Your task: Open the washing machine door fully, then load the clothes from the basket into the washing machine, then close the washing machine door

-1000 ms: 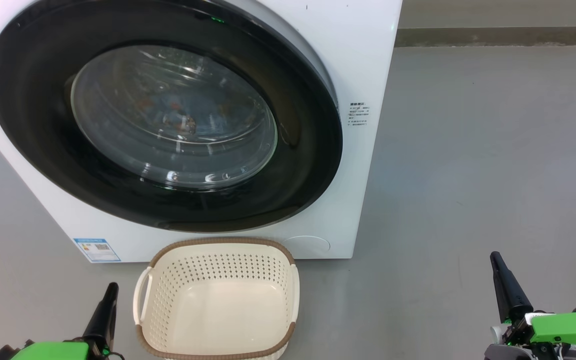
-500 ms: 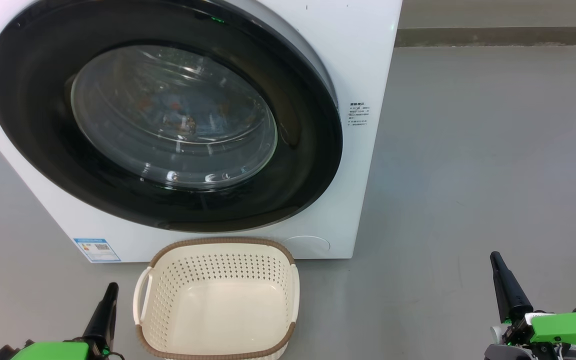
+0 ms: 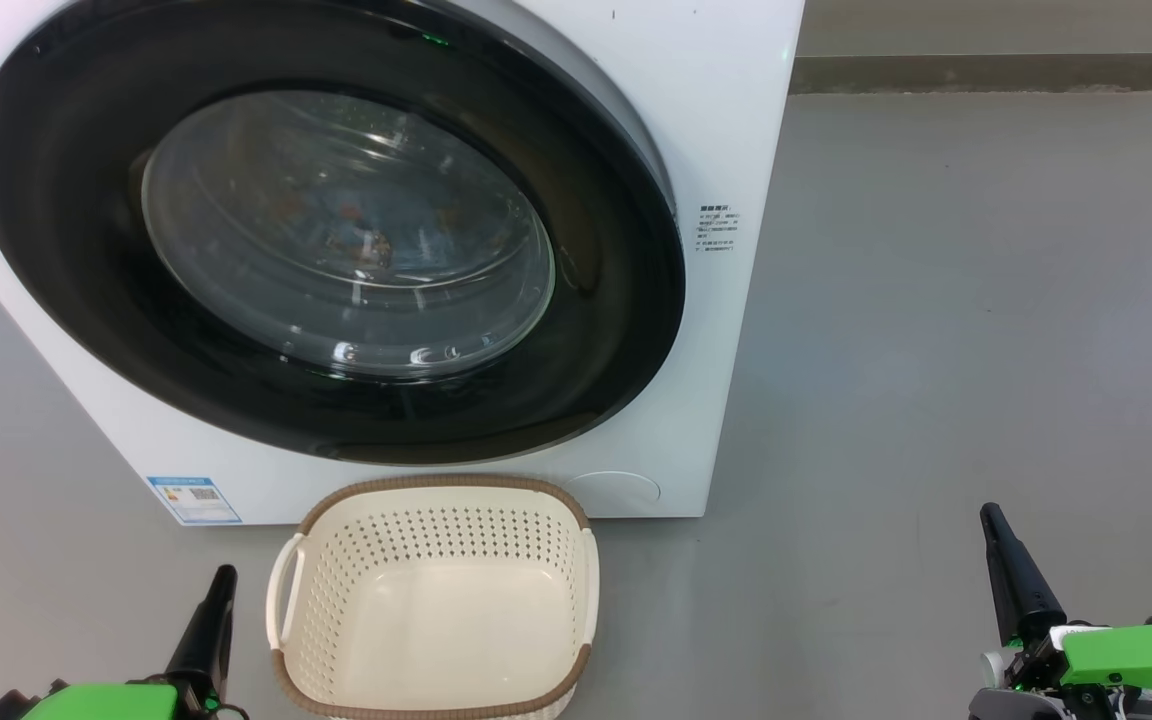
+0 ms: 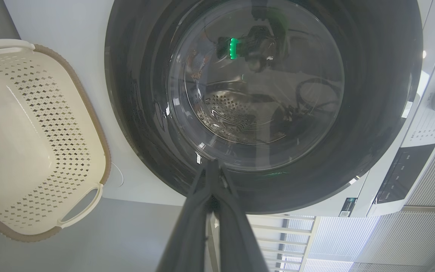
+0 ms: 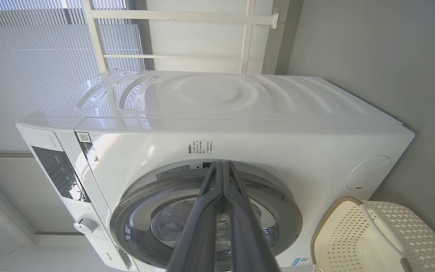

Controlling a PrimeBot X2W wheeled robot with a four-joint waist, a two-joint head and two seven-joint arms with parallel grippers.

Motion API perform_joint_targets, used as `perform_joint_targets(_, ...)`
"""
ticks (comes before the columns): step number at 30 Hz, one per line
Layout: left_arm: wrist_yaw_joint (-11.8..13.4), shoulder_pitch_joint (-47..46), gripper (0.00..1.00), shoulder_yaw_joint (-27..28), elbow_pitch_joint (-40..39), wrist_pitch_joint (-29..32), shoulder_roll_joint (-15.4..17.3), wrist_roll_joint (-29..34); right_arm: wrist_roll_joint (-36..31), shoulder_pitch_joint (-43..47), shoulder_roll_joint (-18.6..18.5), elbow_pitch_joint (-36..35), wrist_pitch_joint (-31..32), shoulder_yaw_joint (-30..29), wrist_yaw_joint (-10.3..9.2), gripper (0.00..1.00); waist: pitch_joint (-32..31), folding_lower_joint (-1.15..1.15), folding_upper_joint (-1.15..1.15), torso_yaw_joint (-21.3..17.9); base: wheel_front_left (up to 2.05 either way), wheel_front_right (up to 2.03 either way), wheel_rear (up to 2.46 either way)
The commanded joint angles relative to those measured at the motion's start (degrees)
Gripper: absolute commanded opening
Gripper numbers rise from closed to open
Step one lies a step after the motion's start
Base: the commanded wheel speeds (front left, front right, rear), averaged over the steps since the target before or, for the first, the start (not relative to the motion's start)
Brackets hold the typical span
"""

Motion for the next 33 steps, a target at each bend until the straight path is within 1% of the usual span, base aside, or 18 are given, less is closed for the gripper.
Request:
perform_joint_targets(1,-0.17,-2.43,0.0,2.08,-1.59,0.21,0.56,-0.42,0.62,-1.48,-0.24,-1.74,0.44,1.4,0.09,0.0,0.0,0.0,0.0,0.0,0.0,0.0,0.0)
perform_joint_targets(33,-0.17,-2.43,0.0,2.08,-1.59,0.21,0.56,-0.41,0.62,-1.48,-0.23,-1.74,0.44,1.41,0.09,0.0,0.0,0.0,0.0,0.0,0.0,0.0,0.0)
